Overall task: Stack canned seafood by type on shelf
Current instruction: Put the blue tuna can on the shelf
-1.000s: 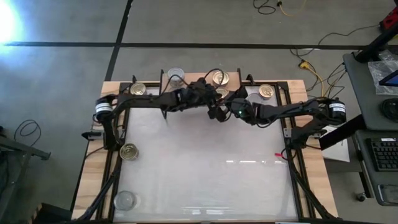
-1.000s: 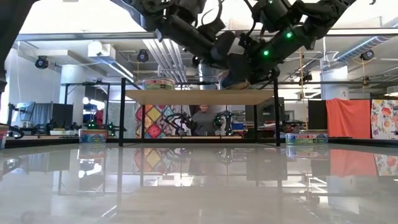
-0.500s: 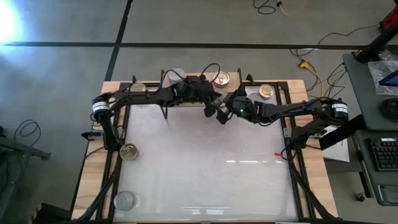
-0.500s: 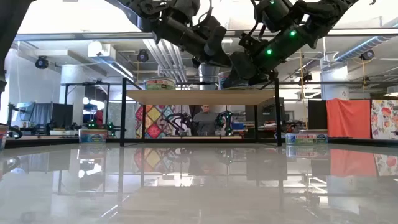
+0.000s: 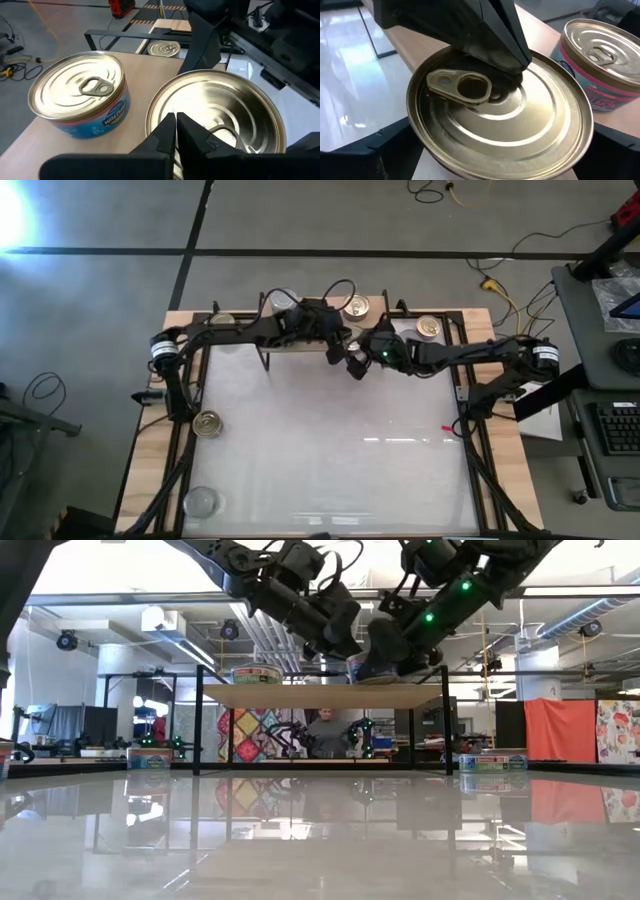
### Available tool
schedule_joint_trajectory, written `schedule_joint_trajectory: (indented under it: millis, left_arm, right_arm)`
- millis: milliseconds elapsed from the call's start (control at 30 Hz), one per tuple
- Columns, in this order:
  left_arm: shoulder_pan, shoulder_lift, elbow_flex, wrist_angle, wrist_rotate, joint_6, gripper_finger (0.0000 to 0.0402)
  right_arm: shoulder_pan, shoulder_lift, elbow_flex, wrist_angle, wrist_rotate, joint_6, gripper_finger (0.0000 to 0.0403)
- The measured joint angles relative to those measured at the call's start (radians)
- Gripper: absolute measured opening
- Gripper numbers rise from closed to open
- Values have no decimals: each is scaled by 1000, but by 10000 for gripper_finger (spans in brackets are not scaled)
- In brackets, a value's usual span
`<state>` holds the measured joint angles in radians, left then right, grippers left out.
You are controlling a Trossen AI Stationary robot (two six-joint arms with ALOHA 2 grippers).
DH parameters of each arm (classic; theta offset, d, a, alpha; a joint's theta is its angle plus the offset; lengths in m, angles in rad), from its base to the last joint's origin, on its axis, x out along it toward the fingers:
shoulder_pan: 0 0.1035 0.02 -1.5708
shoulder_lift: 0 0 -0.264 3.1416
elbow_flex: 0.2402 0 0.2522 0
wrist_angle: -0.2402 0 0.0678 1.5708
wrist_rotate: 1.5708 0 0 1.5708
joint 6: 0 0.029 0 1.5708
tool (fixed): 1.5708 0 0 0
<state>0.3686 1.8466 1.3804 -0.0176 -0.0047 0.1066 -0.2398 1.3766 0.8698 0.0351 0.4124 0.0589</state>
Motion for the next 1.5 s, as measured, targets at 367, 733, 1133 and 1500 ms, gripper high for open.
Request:
schedule_joint_trajectory:
  millis: [367, 733, 1133, 1500]
  left_arm:
    - [6, 0, -3, -10, -28, 0, 1]
    - [8, 8, -12, -63, -37, -15, 1]
    - [5, -46, -3, -39, -31, -19, 1]
    - [-2, -89, -2, 19, 77, -22, 1]
  right_arm:
    - [0, 1, 150, -267, 5, 5, 400]
    - [-35, -1, 158, -323, 7, -19, 400]
    - [-44, -2, 160, -321, 7, -79, 400]
    - [-45, 1, 205, -317, 3, -114, 400]
